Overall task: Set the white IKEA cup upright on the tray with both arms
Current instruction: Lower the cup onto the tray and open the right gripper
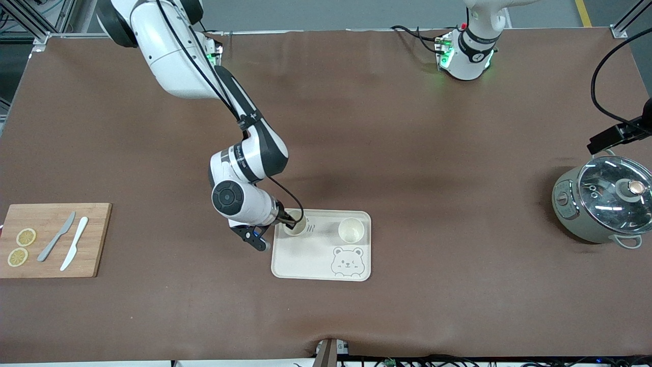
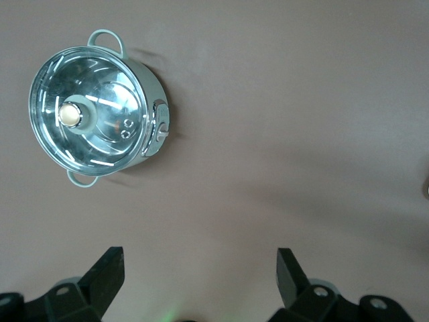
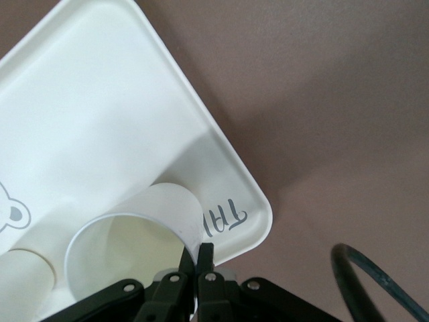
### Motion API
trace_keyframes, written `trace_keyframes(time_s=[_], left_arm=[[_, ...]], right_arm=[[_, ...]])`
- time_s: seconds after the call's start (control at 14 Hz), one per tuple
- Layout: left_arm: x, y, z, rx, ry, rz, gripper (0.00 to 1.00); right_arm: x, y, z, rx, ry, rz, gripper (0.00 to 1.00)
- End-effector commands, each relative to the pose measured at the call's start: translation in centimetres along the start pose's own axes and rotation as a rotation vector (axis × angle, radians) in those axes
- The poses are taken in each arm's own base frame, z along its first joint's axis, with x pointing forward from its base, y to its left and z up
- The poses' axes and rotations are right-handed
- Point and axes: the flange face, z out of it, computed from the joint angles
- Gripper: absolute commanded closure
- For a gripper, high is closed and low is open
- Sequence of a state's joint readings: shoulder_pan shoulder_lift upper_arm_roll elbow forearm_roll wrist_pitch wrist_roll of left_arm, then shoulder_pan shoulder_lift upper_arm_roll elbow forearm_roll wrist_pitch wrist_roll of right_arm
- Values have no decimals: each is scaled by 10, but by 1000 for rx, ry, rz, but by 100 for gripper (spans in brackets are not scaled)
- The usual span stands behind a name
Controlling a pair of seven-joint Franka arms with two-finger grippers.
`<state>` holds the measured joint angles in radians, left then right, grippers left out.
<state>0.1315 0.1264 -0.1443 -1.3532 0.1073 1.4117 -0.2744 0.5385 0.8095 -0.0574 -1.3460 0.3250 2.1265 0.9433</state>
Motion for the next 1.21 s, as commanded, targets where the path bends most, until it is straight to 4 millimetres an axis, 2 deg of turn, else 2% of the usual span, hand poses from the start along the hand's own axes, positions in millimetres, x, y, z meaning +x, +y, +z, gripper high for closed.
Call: trace_keyframes(time_s=[0.0,0.14,0.21,0.29,0.36,0.43,0.57,0.71,0.79,0.93,1.07,1.14], left_arm=[[-19,8,-10,13,12,38,0],[-29,15,-11,17,18,54,0],[-34,24,-8,20,23,80,0],[-35,19,-3,22,27,96,0],[-38,22,0,20,39,110,0],[-42,19,1,17,57,108,0],[-43,21,4,12,77,114,0],[-43,21,1,10,84,113,0],[-43,22,2,10,83,116,0],[-40,25,3,9,88,120,0],[-39,30,3,7,94,128,0],[-40,31,2,5,97,131,0]], right_arm=[[12,1,-5,4,8,30,100],[14,2,-7,3,16,30,100],[15,2,-7,1,18,31,100],[11,1,-3,-2,19,27,98],[14,2,-4,1,21,30,26],[15,2,-7,2,22,25,0],[14,0,-21,-14,49,-7,0],[9,-2,-53,-47,93,-53,0],[5,-10,-72,-43,99,-65,0],[10,-12,-112,-60,81,-61,0],[29,8,-159,-75,61,-22,0],[33,20,-200,-45,66,-11,0]])
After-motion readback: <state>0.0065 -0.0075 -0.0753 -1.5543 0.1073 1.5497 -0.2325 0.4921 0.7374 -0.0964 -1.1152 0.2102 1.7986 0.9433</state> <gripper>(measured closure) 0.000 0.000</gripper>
